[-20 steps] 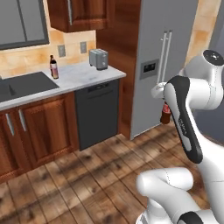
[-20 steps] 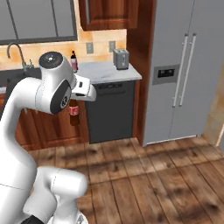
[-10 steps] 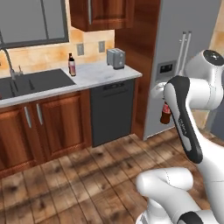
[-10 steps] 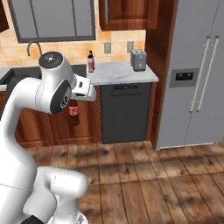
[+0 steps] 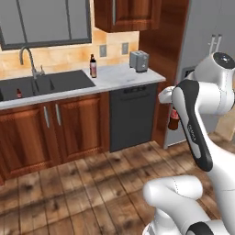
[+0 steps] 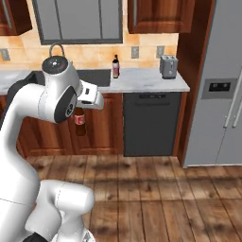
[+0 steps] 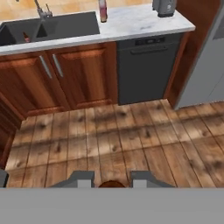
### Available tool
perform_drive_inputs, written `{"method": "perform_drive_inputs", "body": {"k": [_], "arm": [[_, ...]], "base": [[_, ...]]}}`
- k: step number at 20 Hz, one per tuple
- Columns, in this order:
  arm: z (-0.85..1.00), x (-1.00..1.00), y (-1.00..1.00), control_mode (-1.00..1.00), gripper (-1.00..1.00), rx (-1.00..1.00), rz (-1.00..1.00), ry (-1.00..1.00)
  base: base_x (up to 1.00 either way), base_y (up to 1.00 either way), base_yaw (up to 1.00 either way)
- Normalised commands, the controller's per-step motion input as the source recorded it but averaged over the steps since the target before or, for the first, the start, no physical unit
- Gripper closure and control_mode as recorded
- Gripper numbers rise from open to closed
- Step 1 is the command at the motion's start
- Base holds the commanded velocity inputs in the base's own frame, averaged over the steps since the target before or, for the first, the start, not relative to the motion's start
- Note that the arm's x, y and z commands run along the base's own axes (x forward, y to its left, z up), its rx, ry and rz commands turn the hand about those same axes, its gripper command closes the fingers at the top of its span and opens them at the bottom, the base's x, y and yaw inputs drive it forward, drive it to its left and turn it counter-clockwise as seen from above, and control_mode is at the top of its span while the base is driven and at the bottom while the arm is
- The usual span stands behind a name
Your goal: Place the large bottle from the dining counter next to the other large bottle outside the sink, and place the small bottle from the dining counter next to the other small bottle inside the sink.
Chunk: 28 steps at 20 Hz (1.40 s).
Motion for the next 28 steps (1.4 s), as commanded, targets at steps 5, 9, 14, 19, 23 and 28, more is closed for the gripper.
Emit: {"method": "perform_drive_inputs", "body": {"k": [5, 9, 14, 19, 23, 28], "arm": [[0.00, 0.00, 0.00, 1.00, 1.00, 0.00, 0.00, 0.00], [0.00, 0.00, 0.00, 1.00, 1.00, 0.00, 0.00, 0.00], [0.00, 0.00, 0.00, 1.00, 1.00, 0.00, 0.00, 0.00], [0.00, 0.00, 0.00, 1.00, 1.00, 0.00, 0.00, 0.00], [0.00, 0.00, 0.00, 1.00, 1.00, 0.00, 0.00, 0.00], [0.00, 0.00, 0.00, 1.00, 1.00, 0.00, 0.00, 0.00]], "base": [[0.00, 0.41, 0.21], [0.00, 0.46, 0.20], [0.00, 0.52, 0.18], [0.53, 0.44, 0.11], [1.00, 0.24, 0.00], [1.00, 0.34, 0.00]]}}
